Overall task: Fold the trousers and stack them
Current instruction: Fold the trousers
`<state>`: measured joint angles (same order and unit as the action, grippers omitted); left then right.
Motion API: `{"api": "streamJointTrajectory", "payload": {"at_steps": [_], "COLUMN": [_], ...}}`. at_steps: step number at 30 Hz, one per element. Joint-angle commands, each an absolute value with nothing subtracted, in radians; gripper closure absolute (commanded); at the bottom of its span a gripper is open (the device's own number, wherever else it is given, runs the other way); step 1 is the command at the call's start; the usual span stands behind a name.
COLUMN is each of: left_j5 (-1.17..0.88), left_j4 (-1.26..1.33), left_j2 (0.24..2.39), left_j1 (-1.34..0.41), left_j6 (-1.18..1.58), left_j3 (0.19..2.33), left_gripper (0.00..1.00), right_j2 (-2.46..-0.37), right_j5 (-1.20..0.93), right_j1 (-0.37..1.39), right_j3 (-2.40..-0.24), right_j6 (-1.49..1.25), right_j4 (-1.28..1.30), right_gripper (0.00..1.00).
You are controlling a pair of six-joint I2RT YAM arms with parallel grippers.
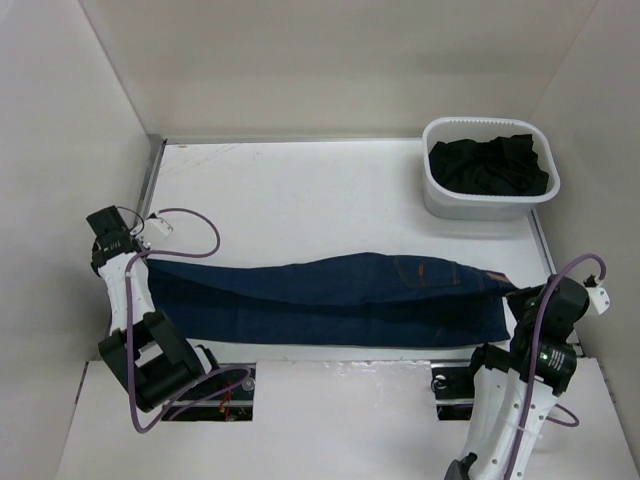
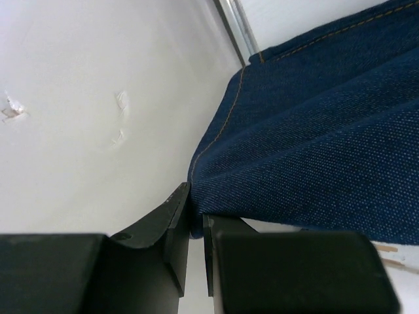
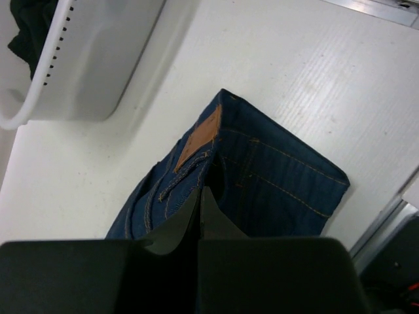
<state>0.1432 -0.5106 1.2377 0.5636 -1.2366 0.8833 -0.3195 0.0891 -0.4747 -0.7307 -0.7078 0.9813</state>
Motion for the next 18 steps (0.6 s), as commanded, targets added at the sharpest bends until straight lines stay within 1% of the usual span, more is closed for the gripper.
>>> {"api": "streamJointTrajectory", "payload": {"at_steps": [1,3,7,12,13,14,15,18], "left_j5": [0.208,0.233,0.187,0.163,0.163,0.161,0.16,0.16], "left_j4": [-0.468,-0.453,-0.463,-0.477,-0.477,-0.483,-0.485,-0.485], "left_j2": [1.195,1.198,1.197,1.174,1.172,1.169,1.167,1.167], "left_j1": [0.556,0.576,0.671,0.696,0.697,0.697,0.694,0.693], "left_j6": [-1.268,-1.31,-1.428,-1.5,-1.502,-1.502,-1.5,-1.508], "left_j3": [0.891,0.902,0.875,0.733,0.72,0.706,0.697,0.684], "left_gripper": [1.0,1.0,1.0,0.99,0.99,0.98,0.97,0.91], "right_j2": [-0.287,-0.282,-0.272,-0.252,-0.25,-0.247,-0.245,-0.232], "right_j5": [0.161,0.182,0.238,0.316,0.327,0.342,0.357,0.391], "right_j1": [-0.461,-0.458,-0.435,-0.389,-0.377,-0.371,-0.367,-0.36], "right_j3": [-0.784,-0.795,-0.816,-0.836,-0.842,-0.85,-0.856,-0.876], "right_j6": [-0.707,-0.707,-0.709,-0.745,-0.752,-0.761,-0.77,-0.779], "right_j4": [1.042,1.06,1.103,1.175,1.193,1.216,1.235,1.278], "right_gripper": [1.0,1.0,1.0,0.9,0.83,0.73,0.68,0.43]}}
